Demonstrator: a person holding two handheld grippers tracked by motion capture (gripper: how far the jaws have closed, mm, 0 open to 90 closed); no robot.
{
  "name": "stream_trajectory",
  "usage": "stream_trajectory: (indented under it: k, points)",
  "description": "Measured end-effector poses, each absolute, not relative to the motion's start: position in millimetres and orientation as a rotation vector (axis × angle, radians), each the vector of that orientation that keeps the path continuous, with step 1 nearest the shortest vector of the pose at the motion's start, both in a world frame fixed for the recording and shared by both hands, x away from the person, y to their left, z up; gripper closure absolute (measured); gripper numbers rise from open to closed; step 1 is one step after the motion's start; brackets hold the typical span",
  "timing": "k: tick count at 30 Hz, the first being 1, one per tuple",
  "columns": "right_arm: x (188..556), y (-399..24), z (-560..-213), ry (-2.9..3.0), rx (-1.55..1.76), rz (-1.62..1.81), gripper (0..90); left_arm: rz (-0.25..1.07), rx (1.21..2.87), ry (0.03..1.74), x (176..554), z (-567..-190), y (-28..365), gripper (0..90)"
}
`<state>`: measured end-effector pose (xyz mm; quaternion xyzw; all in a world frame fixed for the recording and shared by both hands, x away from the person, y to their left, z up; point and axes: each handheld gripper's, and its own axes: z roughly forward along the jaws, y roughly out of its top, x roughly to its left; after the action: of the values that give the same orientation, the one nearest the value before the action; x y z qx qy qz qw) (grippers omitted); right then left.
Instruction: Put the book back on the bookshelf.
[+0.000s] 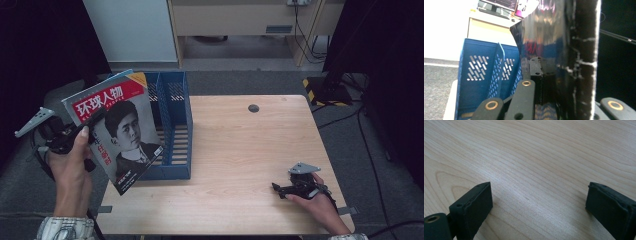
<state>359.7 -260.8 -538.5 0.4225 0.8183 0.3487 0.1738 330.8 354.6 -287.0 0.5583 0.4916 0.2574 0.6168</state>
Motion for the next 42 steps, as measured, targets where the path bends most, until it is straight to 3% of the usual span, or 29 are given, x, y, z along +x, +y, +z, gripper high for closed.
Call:
stream_trajectory:
  k: [23, 42]
  points:
    - [360, -261, -539, 2.321, 1.195, 0.988, 7.3, 0.658, 1.253, 1.192, 312, -284, 397, 86.5]
    - [360, -261, -539, 2.318, 1.198, 0.987, 7.3, 0.728, 1.268, 1.207, 343, -283, 414, 86.5]
